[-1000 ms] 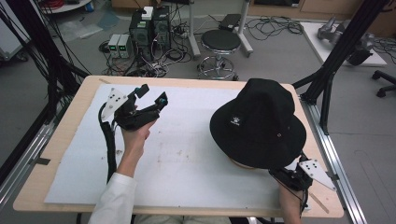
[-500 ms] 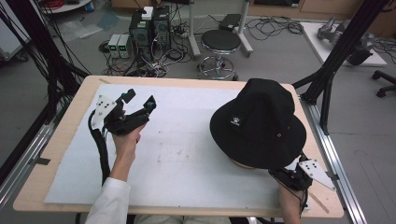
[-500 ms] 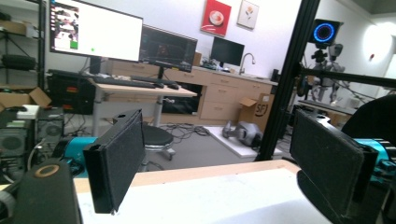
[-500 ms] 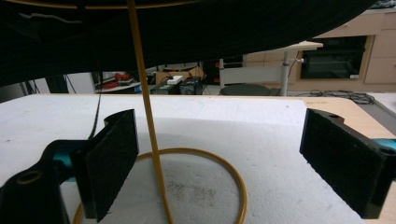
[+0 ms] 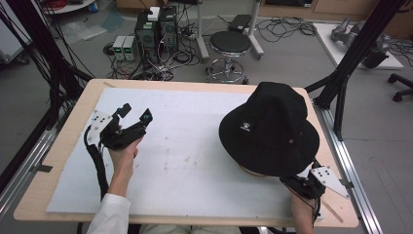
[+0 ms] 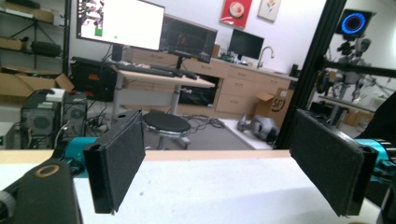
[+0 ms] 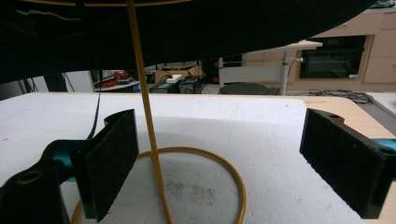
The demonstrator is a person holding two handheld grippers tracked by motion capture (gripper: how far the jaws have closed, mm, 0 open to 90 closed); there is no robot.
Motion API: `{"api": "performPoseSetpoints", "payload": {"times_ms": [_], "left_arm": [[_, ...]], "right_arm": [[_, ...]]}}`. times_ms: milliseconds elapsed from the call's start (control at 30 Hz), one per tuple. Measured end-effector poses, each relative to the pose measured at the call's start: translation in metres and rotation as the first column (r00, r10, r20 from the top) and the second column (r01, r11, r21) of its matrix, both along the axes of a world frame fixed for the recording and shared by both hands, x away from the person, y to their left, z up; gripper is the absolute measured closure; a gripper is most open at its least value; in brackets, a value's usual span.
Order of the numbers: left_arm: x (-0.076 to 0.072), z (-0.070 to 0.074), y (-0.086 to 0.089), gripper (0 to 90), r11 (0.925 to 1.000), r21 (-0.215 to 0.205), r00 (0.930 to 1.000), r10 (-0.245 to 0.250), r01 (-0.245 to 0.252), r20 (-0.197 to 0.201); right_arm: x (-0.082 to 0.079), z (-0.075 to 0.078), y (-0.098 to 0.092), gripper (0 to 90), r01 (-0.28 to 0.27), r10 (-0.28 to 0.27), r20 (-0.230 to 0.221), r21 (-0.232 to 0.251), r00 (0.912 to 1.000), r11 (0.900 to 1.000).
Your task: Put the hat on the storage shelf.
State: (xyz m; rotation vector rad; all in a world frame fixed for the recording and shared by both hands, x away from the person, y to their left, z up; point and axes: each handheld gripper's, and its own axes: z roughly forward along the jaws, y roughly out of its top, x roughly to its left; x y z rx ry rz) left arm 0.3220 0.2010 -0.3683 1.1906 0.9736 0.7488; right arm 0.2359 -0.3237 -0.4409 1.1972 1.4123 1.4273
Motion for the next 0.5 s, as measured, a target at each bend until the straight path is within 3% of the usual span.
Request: {"api": "performPoseSetpoints", "payload": {"times_ms": [500], "left_arm": [[-0.010, -0.026, 0.015, 18.2, 0.9961, 0.049, 0.9960, 0.076, -0.074, -0.048]], "right_arm": [[0.000, 0.000, -0.001, 10.8, 0.004, -0.004, 0.001, -0.004, 1.0000, 1.000]]}}
